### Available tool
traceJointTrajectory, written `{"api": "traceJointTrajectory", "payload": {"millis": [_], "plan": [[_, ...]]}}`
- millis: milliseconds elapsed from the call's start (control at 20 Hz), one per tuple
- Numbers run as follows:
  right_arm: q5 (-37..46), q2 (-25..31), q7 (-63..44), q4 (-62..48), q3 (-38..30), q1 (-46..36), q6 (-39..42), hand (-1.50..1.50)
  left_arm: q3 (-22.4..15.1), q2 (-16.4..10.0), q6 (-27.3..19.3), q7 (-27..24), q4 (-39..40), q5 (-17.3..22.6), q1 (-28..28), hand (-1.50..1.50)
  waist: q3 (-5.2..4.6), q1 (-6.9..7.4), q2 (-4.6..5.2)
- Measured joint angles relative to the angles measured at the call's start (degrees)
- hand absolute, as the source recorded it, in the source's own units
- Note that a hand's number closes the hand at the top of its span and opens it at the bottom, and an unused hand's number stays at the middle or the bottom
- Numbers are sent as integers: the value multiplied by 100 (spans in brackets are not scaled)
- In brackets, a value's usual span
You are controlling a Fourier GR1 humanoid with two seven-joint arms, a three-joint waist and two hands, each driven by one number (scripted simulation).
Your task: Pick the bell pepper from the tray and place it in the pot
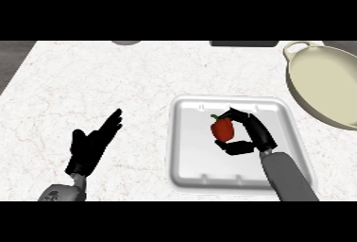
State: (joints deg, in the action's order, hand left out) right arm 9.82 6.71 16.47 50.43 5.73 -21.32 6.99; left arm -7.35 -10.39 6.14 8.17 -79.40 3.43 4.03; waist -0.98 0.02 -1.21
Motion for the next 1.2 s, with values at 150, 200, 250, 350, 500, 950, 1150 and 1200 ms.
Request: {"api": "traceJointTrajectory", "payload": {"millis": [150,200,250,350,500,950,1150,1200], "plan": [[-55,-93,386,-147,-73,36,-2,150,16,11,18,-3,-2,-5,4,0,-6,4,-9],[-81,-107,499,-166,-104,57,6,150,4,44,-13,20,19,-35,38,0,0,6,-6],[-83,-125,682,-264,-143,46,-22,150,19,34,22,31,36,-20,52,0,-3,8,-7],[-254,80,1051,-214,-366,195,69,150,34,-1,29,-3,-28,-30,-31,0,24,25,-20],[-742,763,1405,-205,-1051,575,283,150,153,-34,-38,-11,-38,5,-91,0,56,-182,-6],[-1812,2855,2295,-1380,-3121,1563,705,150,163,27,-71,-51,-12,-5,-84,0,117,-218,131],[-1750,3456,2877,-2198,-3449,1628,736,150,106,83,-41,20,1,-44,3,0,119,-63,142],[-1730,3599,2986,-2351,-3496,1642,766,150,88,75,-18,17,-55,-54,-58,0,118,-40,140]]}}
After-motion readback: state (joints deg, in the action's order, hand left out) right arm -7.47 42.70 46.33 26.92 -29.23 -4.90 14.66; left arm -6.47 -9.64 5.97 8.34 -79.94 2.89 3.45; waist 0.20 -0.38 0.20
